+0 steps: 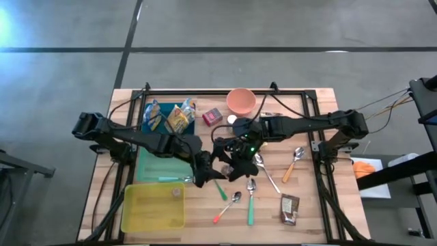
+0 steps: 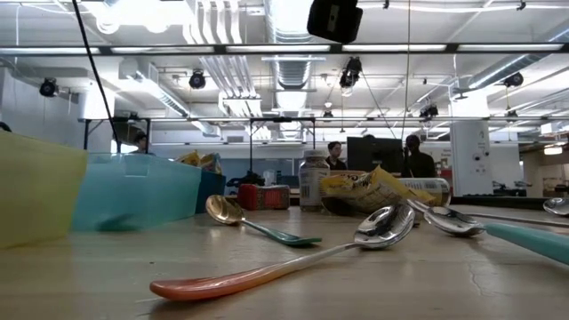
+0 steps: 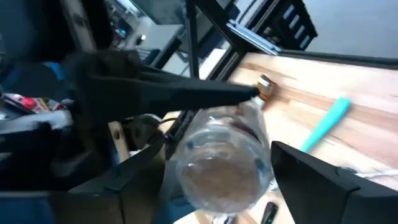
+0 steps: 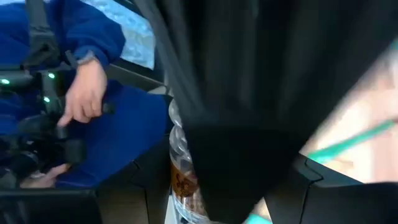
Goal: Pick & Place Food Item
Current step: Put the seasoning bottle into the yellow bin
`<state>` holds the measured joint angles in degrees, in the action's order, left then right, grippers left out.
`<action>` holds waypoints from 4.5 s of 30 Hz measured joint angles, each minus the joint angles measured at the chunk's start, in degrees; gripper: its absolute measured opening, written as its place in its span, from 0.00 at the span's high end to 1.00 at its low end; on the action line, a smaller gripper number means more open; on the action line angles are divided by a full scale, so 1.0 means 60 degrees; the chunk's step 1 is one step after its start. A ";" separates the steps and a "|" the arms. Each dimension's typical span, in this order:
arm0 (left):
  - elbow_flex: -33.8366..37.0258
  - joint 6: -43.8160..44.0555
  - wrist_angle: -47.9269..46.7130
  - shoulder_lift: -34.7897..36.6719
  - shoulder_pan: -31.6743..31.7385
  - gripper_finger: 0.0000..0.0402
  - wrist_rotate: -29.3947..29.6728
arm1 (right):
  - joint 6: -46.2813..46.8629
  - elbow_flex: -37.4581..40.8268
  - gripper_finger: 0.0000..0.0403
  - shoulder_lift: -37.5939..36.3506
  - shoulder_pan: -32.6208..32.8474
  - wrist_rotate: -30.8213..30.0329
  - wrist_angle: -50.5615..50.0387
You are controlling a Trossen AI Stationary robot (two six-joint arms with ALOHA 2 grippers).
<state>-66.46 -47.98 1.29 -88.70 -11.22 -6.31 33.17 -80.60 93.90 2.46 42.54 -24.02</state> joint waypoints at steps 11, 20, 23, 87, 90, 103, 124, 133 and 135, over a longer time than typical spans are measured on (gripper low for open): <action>-0.0028 -0.0023 -0.0005 0.0039 -0.0019 0.49 -0.0477 | -0.0014 0.0064 0.54 -0.0017 0.0011 0.0168 0.0054; -0.0017 -0.0174 -0.0015 0.0061 -0.0017 0.48 -0.0636 | -0.0030 0.0155 0.54 -0.0017 0.0004 0.0216 0.0107; -0.0017 -0.0159 -0.0055 0.0061 -0.0032 0.49 -0.0632 | -0.0033 0.0193 0.54 -0.0017 0.0004 0.0212 0.0097; -0.0028 0.6363 -0.5547 0.1871 -0.0482 0.55 0.0778 | -0.0180 0.0274 0.18 -0.0068 -0.0299 -0.1354 -0.0765; -0.0109 0.7147 -0.6784 0.2130 -0.0665 0.55 0.0950 | -0.0245 0.0274 0.18 -0.0070 -0.0299 -0.1380 -0.0764; -0.0556 0.9950 -1.1088 0.2188 -0.2152 0.55 0.1109 | -0.0095 0.0274 0.18 -0.0077 -0.0291 -0.1877 -0.0755; 0.0835 1.4430 -1.0916 0.2174 -0.4419 0.55 0.0912 | -0.0127 0.0274 0.18 -0.0071 -0.0288 -0.1875 -0.0793; 0.1042 1.5255 -1.0631 0.1088 -0.4604 0.55 0.0877 | -0.0356 0.0274 0.18 -0.0068 -0.0288 -0.1868 -0.1532; 0.1128 1.5255 -1.0313 0.0855 -0.4634 0.55 0.0872 | -0.0437 0.0274 0.18 -0.0068 -0.0288 -0.1868 -0.1612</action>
<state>-59.70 43.55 -60.59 -83.57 -39.03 -1.08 30.55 -78.96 93.49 0.73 31.33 -33.69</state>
